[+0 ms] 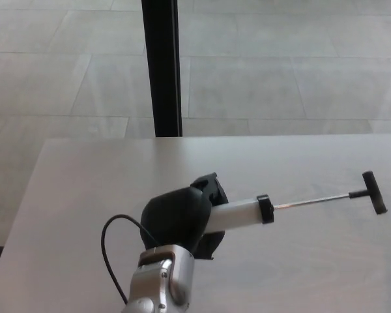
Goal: The robot uses its left hand to lift the air pump kept on the middle of the desk and use the right hand to compress the handle
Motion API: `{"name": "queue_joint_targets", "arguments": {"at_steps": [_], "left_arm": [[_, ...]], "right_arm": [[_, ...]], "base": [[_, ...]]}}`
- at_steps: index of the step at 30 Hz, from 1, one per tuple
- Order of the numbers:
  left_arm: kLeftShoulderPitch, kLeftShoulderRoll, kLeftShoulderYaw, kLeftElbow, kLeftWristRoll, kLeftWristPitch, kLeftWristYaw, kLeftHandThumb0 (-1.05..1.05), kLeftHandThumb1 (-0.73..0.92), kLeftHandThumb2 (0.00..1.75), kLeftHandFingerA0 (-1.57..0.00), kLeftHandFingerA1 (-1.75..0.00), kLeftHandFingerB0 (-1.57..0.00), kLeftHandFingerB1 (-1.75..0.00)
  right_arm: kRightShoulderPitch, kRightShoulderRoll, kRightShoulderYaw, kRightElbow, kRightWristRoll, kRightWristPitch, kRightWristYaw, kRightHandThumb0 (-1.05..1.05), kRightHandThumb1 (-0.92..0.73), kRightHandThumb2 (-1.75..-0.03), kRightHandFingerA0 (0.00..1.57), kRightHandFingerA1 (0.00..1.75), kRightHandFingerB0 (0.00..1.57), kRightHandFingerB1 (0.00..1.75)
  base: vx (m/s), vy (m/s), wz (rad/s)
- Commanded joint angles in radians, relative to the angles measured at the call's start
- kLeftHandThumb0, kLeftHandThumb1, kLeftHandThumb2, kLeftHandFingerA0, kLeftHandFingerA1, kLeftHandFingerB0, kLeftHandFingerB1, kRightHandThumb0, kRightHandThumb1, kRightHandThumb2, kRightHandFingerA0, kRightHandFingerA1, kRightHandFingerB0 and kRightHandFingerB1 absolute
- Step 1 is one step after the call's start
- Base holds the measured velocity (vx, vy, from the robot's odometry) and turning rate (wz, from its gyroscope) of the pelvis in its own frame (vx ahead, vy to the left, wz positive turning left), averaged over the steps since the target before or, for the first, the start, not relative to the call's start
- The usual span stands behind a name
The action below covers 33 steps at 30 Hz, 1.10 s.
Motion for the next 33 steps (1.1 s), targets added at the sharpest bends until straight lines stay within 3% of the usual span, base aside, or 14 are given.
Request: {"name": "queue_joint_targets", "arguments": {"at_steps": [1, 4, 5, 7, 12, 13, 14, 17, 23, 24, 26, 28, 32, 33], "left_arm": [[-0.01, 0.017, 0.041, 0.014, -0.093, -0.097, 0.019, -0.03, 0.6, 1.01, -0.77, -1.75, -0.62, -1.61], [-0.005, 0.028, 0.058, 0.033, -0.109, -0.129, 0.04, -0.07, 0.61, 0.96, -0.83, -1.75, -0.65, -1.57], [-0.006, 0.032, 0.059, 0.034, -0.11, -0.129, 0.035, -0.08, 0.65, 0.93, -0.8, -1.75, -0.62, -1.57], [-0.01, 0.038, 0.055, 0.029, -0.1, -0.113, 0.025, -0.09, 0.65, 0.92, -0.82, -1.75, -0.65, -1.51], [-0.005, 0.062, 0.023, 0.008, -0.081, -0.085, -0.012, -0.12, 0.65, 0.98, -0.77, -1.75, -0.6, -1.59], [-0.004, 0.066, 0.017, 0.015, -0.078, -0.093, -0.003, -0.11, 0.63, 1.02, -0.78, -1.75, -0.6, -1.58], [0.005, 0.073, 0.013, 0.021, -0.085, -0.111, 0.006, -0.1, 0.6, 1.08, -0.8, -1.75, -0.66, -1.51], [0.033, 0.087, -0.007, 0.017, -0.081, -0.12, 0.02, -0.17, 0.56, 1.15, -1.15, -1.45, -0.93, -1.28], [-0.006, 0.108, -0.037, 0.033, -0.057, -0.114, 0.028, -0.07, 0.54, 1.13, -0.84, -1.75, -0.69, -1.64], [-0.022, 0.118, -0.041, 0.04, -0.053, -0.119, 0.024, -0.06, 0.54, 1.13, -0.84, -1.75, -0.69, -1.62], [-0.031, 0.119, -0.039, 0.04, -0.062, -0.123, 0.033, -0.07, 0.54, 1.14, -0.86, -1.75, -0.71, -1.64], [-0.036, 0.119, -0.037, 0.042, -0.067, -0.122, 0.035, -0.17, 0.55, 1.16, -1.19, -1.45, -0.98, -1.3], [-0.046, 0.107, -0.026, 0.04, -0.085, -0.111, 0.032, -0.16, 0.56, 1.17, -1.19, -1.43, -0.99, -1.29], [-0.057, 0.092, -0.017, 0.045, -0.09, -0.097, 0.038, -0.07, 0.58, 1.08, -0.88, -1.75, -0.7, -1.67]], "right_arm": [[-0.016, -0.004, 0.019, -0.026, 0.012, 0.103, 0.028, -0.82, -0.92, -0.75, 0.35, 0.42, 0.29, 0.34], [-0.054, -0.004, 0.046, -0.029, 0.006, 0.141, 0.034, -0.89, -0.92, -0.79, 0.19, 0.41, 0.16, 0.31], [-0.065, -0.003, 0.051, -0.031, 0.009, 0.162, 0.035, -0.35, -0.51, -1.13, 0.01, 0.51, 0.0, 0.48], [-0.086, 0.003, 0.058, -0.038, 0.013, 0.203, 0.032, -0.89, -0.85, -1.22, 0.04, 0.45, 0.1, 0.41], [-0.135, 0.026, 0.061, -0.022, 0.013, 0.225, 0.015, -0.86, -0.84, -1.22, 0.04, 0.35, 0.07, 0.32], [-0.149, 0.033, 0.058, -0.019, 0.02, 0.232, 0.012, -0.87, -0.92, -0.85, 0.05, 0.3, 0.12, 0.27], [-0.17, 0.043, 0.055, -0.019, 0.032, 0.245, 0.016, -0.89, -0.87, -1.25, 0.02, 0.24, 0.14, 0.27], [-0.208, 0.062, 0.04, -0.034, 0.066, 0.292, 0.027, -0.95, -0.86, -1.27, 0.0, 0.12, 0.12, 0.19], [-0.27, 0.071, 0.045, 0.009, 0.093, 0.32, 0.079, -1.02, -0.88, -1.33, 0.0, 0.18, 0.0, 0.01], [-0.283, 0.072, 0.048, 0.015, 0.097, 0.325, 0.088, -1.01, -0.92, -0.9, 0.0, 0.0, 0.0, 0.0], [-0.289, 0.081, 0.056, 0.007, 0.094, 0.325, 0.086, -1.05, -0.9, -1.33, 0.0, 0.16, 0.0, 0.0], [-0.295, 0.095, 0.053, 0.004, 0.103, 0.337, 0.079, -1.0, -0.92, -0.97, 0.0, 0.0, 0.0, 0.0], [-0.302, 0.144, 0.046, -0.015, 0.123, 0.368, 0.048, -1.05, -0.92, -1.34, 0.0, 0.15, 0.0, 0.0], [-0.282, 0.179, 0.047, -0.041, 0.133, 0.378, 0.034, -1.05, -0.92, -1.34, 0.0, 0.15, 0.0, 0.0]], "base": [[0.0, 0.0, 0.0], [0.0, 0.0, 0.0], [0.0, 0.0, 0.0], [0.0, 0.0, 0.0], [0.0, 0.0, 0.0], [0.0, 0.0, 0.0], [0.0, 0.0, 0.0], [0.0, 0.0, 0.0], [0.0, 0.0, 0.0], [0.0, 0.0, 0.0], [0.0, 0.0, 0.0], [0.0, 0.0, 0.0], [0.0, 0.0, 0.0], [0.0, 0.0, 0.0]]}}
